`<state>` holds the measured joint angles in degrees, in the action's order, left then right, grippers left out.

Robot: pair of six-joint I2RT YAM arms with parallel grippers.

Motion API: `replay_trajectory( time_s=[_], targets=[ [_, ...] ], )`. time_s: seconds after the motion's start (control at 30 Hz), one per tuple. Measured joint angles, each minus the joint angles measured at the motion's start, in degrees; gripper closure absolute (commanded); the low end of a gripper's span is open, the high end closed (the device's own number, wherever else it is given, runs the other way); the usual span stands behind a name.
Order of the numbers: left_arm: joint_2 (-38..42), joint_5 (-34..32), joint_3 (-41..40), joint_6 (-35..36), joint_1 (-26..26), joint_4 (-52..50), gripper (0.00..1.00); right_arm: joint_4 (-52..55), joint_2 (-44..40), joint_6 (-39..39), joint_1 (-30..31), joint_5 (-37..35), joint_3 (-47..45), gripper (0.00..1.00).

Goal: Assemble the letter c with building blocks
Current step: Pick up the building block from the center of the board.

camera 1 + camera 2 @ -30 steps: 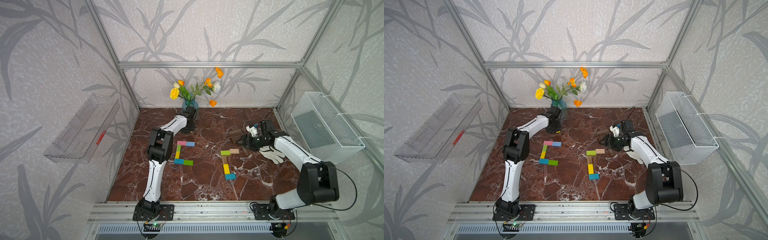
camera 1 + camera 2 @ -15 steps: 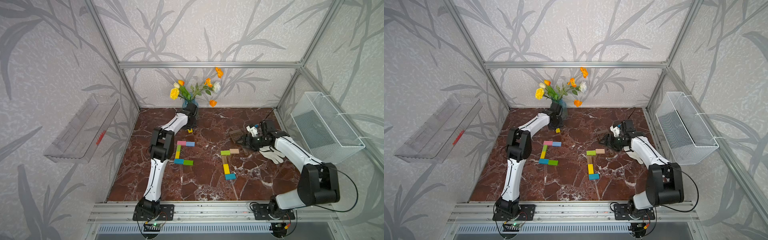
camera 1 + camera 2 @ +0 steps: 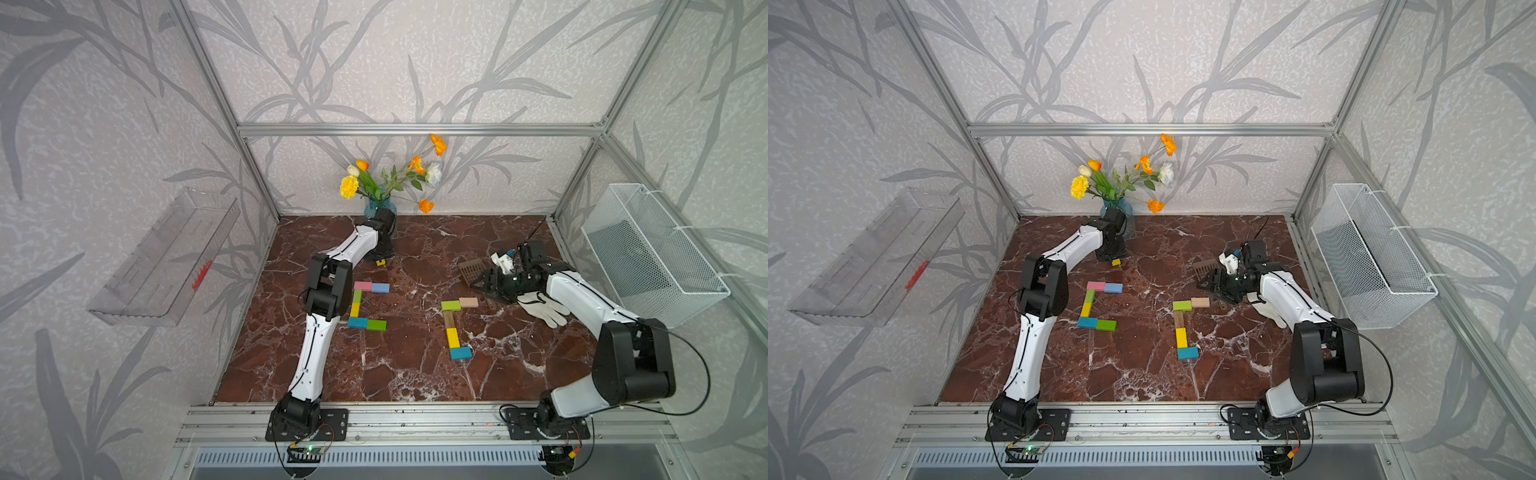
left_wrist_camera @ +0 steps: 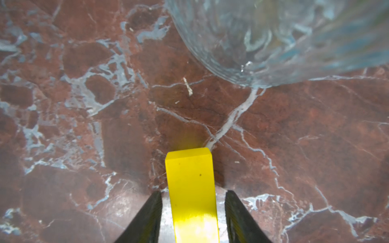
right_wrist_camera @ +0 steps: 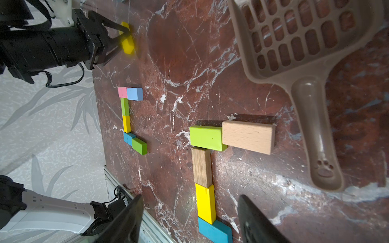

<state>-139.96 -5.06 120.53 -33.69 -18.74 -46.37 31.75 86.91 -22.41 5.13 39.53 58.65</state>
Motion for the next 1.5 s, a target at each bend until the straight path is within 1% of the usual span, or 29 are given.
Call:
replay_trajectory(
  time_s=[0.17,0.37,0.43,0.53,0.63,0.73,0.97,1.1,1.3,1.5],
  targets=[
    [-0.57,-0.55,0.52,-0.33,0.00,-1.05,0.64,0.11,0.00,-0.02,-0.20,0.00,0.20,0.30],
    [-0.46,-0.48,0.37,-0.33,-0.02,-1.27,0.71,0.50,0.00,-0.07,-0.20,0.44,0.74,0.30],
    [0.59,0.00,-1.64,0.07,-0.20,0.66,0.72,0.74,0.07,-0.13,-0.22,1.38,1.01,0.30],
    [3.96,1.25,-7.56,1.16,-0.85,4.24,0.73,1.01,0.70,-0.28,-0.20,3.37,1.92,0.30],
    [7.87,3.96,-13.66,2.25,-1.97,8.11,0.73,1.22,2.23,-0.48,-0.20,5.18,3.06,0.30],
    [11.58,6.93,-17.79,3.72,-3.10,11.74,0.73,1.86,3.54,-0.72,-0.20,6.25,4.11,0.30],
    [19.45,18.43,-25.09,8.76,-5.38,23.71,0.73,4.92,5.22,-0.59,-0.22,8.79,9.35,0.34],
    [20.09,23.04,-25.42,11.47,-7.08,27.69,0.73,6.67,6.82,-0.24,-0.22,10.64,12.07,0.35],
    [20.09,27.71,-25.42,15.87,-10.05,28.83,0.73,9.05,7.67,-0.02,-0.20,11.58,12.90,0.36],
    [20.09,32.30,-25.42,20.17,-13.20,29.70,0.73,11.26,8.41,0.59,-0.22,11.54,14.91,0.40]
  ],
)
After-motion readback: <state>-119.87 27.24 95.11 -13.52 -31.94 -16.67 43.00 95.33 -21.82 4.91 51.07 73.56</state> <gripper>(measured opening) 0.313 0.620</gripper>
